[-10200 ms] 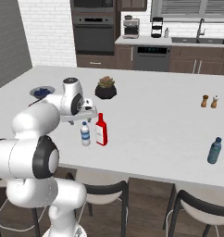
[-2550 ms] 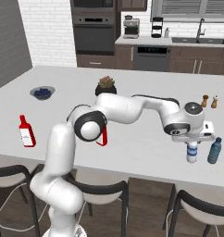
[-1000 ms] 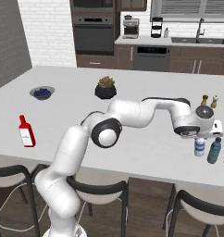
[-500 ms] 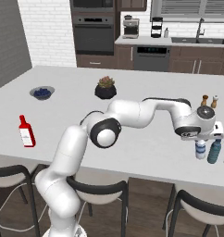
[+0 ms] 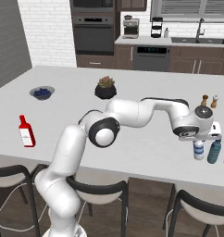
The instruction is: Move the plastic bottles in the middle to the plastics group, and the glass bottles in the middle to the glass group.
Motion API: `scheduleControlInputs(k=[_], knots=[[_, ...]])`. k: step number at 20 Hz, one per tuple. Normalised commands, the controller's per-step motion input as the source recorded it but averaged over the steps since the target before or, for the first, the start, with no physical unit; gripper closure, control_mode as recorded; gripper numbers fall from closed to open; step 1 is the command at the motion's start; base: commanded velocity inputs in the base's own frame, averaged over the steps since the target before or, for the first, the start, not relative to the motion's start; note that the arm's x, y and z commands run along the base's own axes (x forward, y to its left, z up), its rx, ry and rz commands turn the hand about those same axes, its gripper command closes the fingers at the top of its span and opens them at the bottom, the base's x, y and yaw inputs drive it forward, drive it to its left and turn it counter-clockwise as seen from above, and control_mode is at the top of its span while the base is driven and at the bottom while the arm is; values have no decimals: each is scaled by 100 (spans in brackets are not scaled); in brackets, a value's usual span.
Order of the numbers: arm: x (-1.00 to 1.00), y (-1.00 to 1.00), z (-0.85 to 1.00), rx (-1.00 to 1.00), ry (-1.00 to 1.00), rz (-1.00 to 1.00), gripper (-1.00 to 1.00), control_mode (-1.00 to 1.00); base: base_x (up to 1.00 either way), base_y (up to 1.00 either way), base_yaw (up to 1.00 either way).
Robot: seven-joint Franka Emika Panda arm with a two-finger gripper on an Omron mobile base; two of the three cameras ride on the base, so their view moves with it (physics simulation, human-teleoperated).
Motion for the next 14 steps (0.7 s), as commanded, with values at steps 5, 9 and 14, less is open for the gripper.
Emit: scheduleControlInputs(k=[5,9,14], knots=[[0,-4,-4,10,0,0,100,-100,0,0,0],[2,-4,0,9,0,0,100,-100,0,0,0],[1,0,2,5,0,0,100,-100,0,0,0]])
